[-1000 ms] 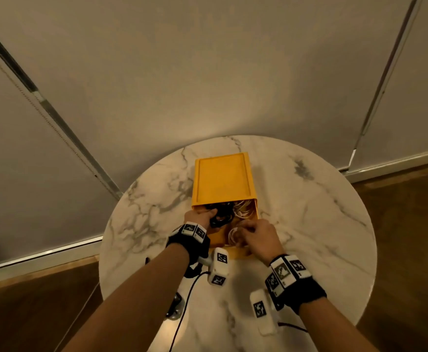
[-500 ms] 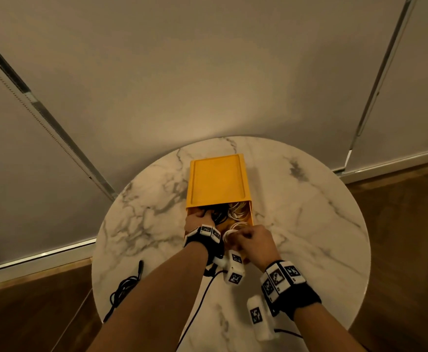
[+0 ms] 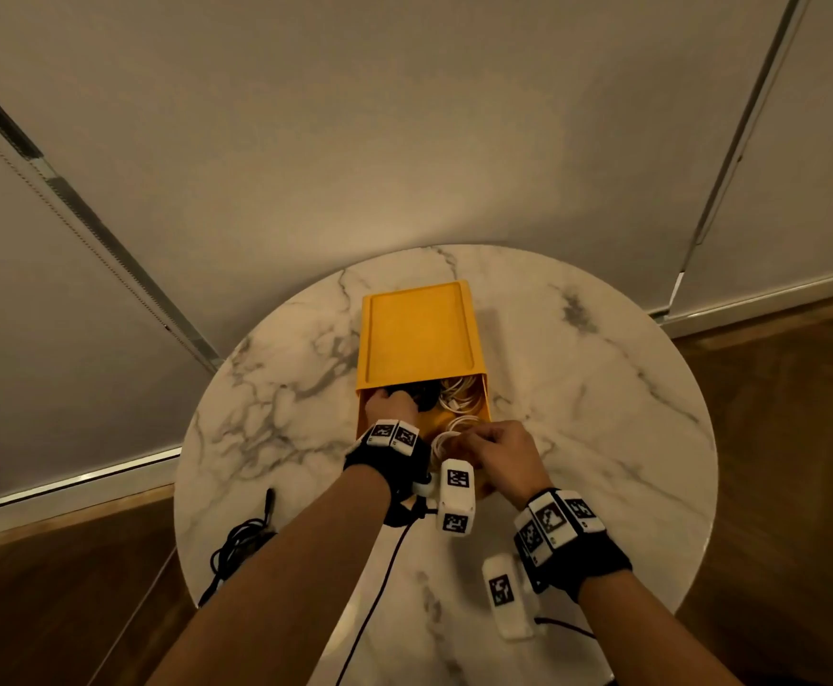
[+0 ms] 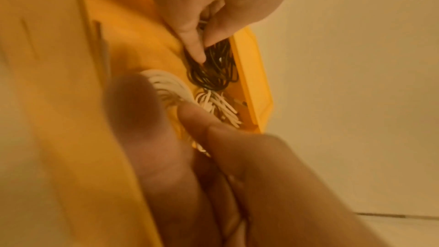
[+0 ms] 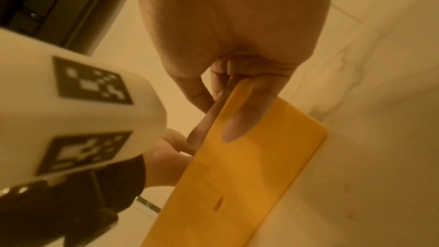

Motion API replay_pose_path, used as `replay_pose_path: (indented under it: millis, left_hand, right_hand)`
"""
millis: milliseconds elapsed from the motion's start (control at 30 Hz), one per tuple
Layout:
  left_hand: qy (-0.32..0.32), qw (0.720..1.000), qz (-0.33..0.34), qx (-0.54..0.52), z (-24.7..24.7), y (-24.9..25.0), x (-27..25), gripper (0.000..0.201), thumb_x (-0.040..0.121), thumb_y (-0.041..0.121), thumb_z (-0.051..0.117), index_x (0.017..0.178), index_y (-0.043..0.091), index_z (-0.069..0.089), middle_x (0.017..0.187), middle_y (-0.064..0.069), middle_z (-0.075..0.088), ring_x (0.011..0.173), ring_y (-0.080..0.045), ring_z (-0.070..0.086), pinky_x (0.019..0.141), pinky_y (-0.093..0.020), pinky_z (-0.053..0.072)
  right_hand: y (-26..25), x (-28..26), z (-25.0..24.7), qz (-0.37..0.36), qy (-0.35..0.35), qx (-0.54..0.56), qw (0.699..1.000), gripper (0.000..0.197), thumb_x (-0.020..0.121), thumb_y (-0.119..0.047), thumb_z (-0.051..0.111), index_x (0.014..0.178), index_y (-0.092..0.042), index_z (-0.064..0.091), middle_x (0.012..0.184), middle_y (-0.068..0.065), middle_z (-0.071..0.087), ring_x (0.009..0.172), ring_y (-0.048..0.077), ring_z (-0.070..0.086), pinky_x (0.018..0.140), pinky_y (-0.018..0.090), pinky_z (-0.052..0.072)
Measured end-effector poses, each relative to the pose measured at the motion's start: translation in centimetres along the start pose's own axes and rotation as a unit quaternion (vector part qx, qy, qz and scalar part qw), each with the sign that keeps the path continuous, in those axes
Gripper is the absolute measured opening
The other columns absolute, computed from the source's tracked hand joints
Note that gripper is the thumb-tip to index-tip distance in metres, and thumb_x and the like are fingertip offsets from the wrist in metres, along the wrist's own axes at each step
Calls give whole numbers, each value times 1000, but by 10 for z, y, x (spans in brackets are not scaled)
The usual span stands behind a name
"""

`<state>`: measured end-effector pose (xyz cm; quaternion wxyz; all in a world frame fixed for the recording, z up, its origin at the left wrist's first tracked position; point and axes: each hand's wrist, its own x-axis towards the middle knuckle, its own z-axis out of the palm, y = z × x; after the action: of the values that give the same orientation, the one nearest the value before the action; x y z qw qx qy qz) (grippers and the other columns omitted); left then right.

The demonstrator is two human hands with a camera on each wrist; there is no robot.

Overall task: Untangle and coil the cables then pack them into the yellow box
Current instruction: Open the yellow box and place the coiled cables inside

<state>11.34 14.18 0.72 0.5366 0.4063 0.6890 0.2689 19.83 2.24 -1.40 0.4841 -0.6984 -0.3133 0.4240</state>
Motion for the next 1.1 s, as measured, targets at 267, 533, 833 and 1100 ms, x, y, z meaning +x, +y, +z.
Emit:
replay_pose_path:
  millis: [267,533,833,1100]
  left_hand:
    - [-19,998,-8,57,-4,-5,25,12,82,11,57,93,6,59,81,-13,59,75,-32,55,71,-35,44]
    - [-83,989,-29,-118,-15,-5,12,7,84,-5,48,82,0,53,73,-14,54,67,-24,55,74,-44,55]
    - [-183,972,81,-125,-109,-10,-45,23,91,-1,49,109,8,61,91,-6,68,78,-21,64,63,-33,52]
    - [-39,996,74,-16,-251,-77,-30,21,91,2,51,99,10,68,91,-10,67,69,-17,63,61,-27,48]
  right_hand:
    - [1,-2,1,14,-9,28,999,20,89,-9,56,82,-4,75,71,8,73,59,12,70,38,26,49]
    - [2,-2,2,1,-14,57,998,22,91,-8,52,84,-1,73,77,10,74,68,15,74,37,27,49]
    - [-2,-24,-6,8,-14,236,972,23,93,-3,53,81,0,72,80,17,75,74,25,74,44,27,51]
    - [33,-76,-31,47,2,253,966,25,94,-7,46,89,3,68,79,24,71,64,33,69,46,28,49]
